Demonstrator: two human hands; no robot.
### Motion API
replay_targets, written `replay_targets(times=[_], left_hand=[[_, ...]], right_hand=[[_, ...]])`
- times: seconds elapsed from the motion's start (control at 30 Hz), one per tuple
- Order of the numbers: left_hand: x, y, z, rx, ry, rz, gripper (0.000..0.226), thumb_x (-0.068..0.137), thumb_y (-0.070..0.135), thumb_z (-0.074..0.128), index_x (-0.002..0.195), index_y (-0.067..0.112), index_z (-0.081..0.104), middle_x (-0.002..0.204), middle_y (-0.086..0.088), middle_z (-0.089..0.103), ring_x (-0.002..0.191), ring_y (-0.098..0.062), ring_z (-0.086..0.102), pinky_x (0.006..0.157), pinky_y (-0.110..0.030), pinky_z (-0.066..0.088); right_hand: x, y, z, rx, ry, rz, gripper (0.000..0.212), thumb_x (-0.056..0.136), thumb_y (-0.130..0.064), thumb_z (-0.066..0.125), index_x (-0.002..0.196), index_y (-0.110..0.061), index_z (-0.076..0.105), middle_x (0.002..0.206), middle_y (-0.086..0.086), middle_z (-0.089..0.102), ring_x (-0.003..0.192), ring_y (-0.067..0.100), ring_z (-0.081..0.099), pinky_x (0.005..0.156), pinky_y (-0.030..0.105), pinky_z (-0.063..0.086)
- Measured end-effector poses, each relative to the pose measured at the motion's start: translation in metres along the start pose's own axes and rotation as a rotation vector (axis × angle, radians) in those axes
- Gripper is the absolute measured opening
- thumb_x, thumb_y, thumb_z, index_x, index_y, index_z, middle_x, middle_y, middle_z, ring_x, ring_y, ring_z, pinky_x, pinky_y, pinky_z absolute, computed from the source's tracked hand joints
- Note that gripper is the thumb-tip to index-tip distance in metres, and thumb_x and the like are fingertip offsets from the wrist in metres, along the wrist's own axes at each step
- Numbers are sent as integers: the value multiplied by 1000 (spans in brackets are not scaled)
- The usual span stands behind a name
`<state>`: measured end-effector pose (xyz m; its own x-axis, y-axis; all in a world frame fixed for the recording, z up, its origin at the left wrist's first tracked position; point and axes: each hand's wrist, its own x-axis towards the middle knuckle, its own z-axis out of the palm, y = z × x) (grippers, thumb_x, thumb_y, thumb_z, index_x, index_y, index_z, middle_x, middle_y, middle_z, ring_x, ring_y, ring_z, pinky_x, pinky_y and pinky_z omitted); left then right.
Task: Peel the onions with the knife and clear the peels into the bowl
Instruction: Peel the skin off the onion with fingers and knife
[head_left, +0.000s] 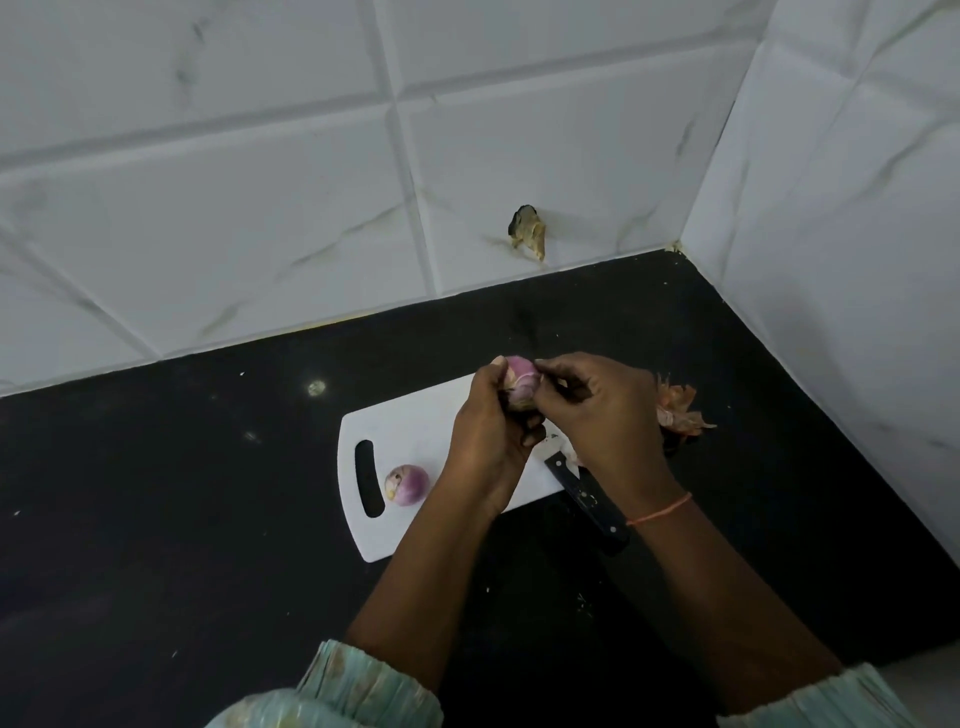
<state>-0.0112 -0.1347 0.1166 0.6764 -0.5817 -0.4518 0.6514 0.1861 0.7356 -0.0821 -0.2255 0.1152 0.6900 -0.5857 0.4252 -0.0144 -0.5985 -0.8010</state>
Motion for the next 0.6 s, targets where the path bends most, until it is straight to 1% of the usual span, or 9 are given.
replay_targets(times=[0.07, 0.13, 0.2, 0.27, 0.33, 0.4, 0.5, 0.57, 0.6], left_hand=[[2, -2, 0, -78, -16, -20, 26, 102, 34, 43, 94, 12, 54, 80, -10, 53, 58, -15, 41, 47, -24, 32], [4, -3, -1, -139, -41, -32, 24, 101, 33, 43, 95, 11, 52, 80, -9, 52, 57, -15, 42, 46, -24, 32], [5, -4, -2, -187, -77, -52, 27, 100, 33, 42, 91, 10, 53, 76, -8, 53, 56, -15, 41, 45, -23, 32], [4, -3, -2, -270, -125, -80, 31, 98, 34, 40, 88, 9, 55, 76, -9, 55, 55, -15, 41, 44, -23, 31], [4, -4, -1, -357, -143, -96, 31, 95, 34, 39, 86, 10, 56, 75, -8, 55, 54, -16, 42, 45, -24, 31], [2, -6, 0, -398, -130, -89, 28, 93, 34, 42, 89, 10, 57, 78, -8, 57, 58, -17, 46, 49, -25, 36], [0, -6, 4, -406, -110, -73, 36, 97, 43, 48, 88, 10, 60, 77, -8, 62, 64, -17, 54, 54, -24, 47], [-1, -4, 6, -367, -83, -54, 34, 96, 44, 54, 84, 12, 62, 73, -6, 63, 65, -16, 59, 55, -22, 50], [-1, -3, 6, -351, -71, -47, 31, 95, 41, 56, 86, 13, 62, 74, -6, 64, 67, -16, 62, 56, -21, 52]], right_hand=[[1, 6, 1, 23, 54, 50, 13, 82, -9, 73, 95, -10, 76, 86, -2, 74, 79, 7, 70, 75, 28, 59], [2, 7, 1, 78, 84, 123, 16, 82, -1, 70, 91, -13, 76, 83, -6, 72, 78, 5, 70, 73, 20, 56], [1, 7, 2, 160, 94, 209, 19, 83, 3, 68, 88, -13, 75, 81, -5, 73, 76, 5, 70, 70, 16, 54], [-1, 7, 3, 305, 145, 310, 18, 84, 6, 67, 85, -12, 73, 81, 2, 74, 77, 11, 72, 70, 20, 56], [-2, 7, 2, 559, 213, 460, 15, 86, 5, 64, 86, -8, 72, 86, 14, 74, 82, 27, 74, 74, 34, 60], [-4, 8, 0, 657, 228, 532, 10, 90, 3, 62, 92, -4, 70, 90, 19, 73, 83, 31, 73, 74, 35, 60], [-10, 18, -4, 394, 255, 440, 8, 92, -7, 65, 93, -11, 72, 89, 8, 74, 83, 21, 73, 74, 33, 59], [-11, 32, -12, 172, 263, 397, 9, 93, -12, 65, 99, -14, 72, 93, 2, 73, 89, 17, 71, 81, 34, 58], [-9, 38, -17, 80, 223, 411, 14, 94, -15, 62, 106, -12, 70, 100, 2, 72, 94, 16, 69, 85, 32, 56]])
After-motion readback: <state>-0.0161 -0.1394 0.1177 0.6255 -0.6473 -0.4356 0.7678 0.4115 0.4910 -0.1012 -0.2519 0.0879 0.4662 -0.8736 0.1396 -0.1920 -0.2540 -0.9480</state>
